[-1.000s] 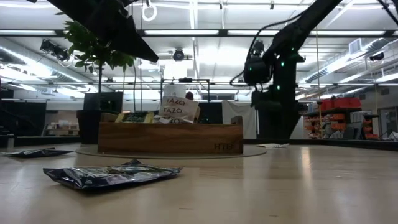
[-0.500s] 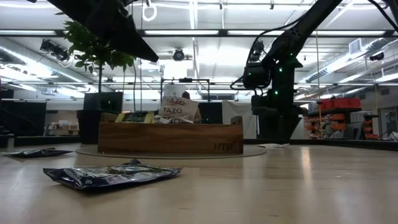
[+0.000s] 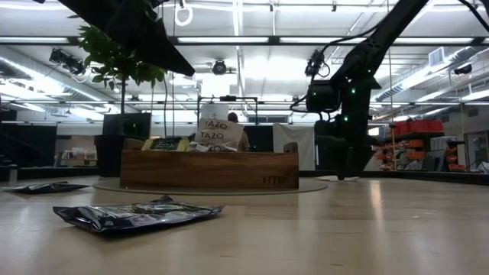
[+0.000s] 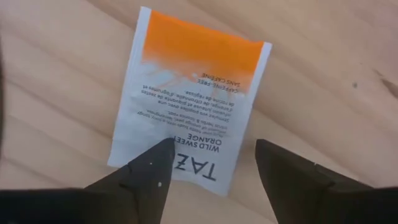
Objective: Pick & Place Tea
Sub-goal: Put the orange tea bag into the wooden organizer
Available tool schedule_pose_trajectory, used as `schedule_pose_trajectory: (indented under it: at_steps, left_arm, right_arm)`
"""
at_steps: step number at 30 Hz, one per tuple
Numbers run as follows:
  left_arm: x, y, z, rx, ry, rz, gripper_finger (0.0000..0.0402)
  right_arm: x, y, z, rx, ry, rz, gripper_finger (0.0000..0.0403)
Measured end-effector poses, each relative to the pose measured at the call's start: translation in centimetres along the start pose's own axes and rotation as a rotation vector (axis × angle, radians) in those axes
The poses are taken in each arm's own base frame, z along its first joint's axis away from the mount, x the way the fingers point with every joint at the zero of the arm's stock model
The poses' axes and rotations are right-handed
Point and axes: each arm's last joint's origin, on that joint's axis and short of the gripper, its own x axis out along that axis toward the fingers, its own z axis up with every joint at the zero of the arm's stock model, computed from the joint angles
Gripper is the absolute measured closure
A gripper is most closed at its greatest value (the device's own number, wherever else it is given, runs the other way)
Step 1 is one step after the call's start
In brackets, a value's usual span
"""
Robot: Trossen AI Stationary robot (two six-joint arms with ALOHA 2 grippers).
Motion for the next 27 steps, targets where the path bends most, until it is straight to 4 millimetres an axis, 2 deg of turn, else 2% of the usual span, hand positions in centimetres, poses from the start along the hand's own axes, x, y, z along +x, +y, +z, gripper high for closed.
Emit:
schedule_pose_trajectory:
  at_steps: [7,17,19,21,27]
  left_arm:
    - [0.0,0.0,0.1,-0.007,-0.007,0.001,0.0285]
    - [0.0,0.0,0.1,-0.006,-0.006,0.001,0.0285]
    - [0.0,0.0,0.1,-0.006,-0.006,0.001,0.0285]
    - [0.0,0.0,0.1,-0.006,-0.006,0.003,0.0285]
    - [0.0,0.0,0.1,-0.006,-0.007,0.004,0.0285]
  right_arm:
    - [0.3,0.2,0.2,0.008,-0.035,0.038,0.0215]
    - [-0.3,1.0,0.1,-0.07,-0.088,0.04,0.0369]
    - [-0.8,1.2,-0.1,-0.088,-0.109,0.028,0.0392]
    - [-1.5,1.3,-0.4,-0.097,-0.12,0.019,0.0395]
    - [-5.6,1.5,-1.0,-0.1,-0.249,0.052,0.04]
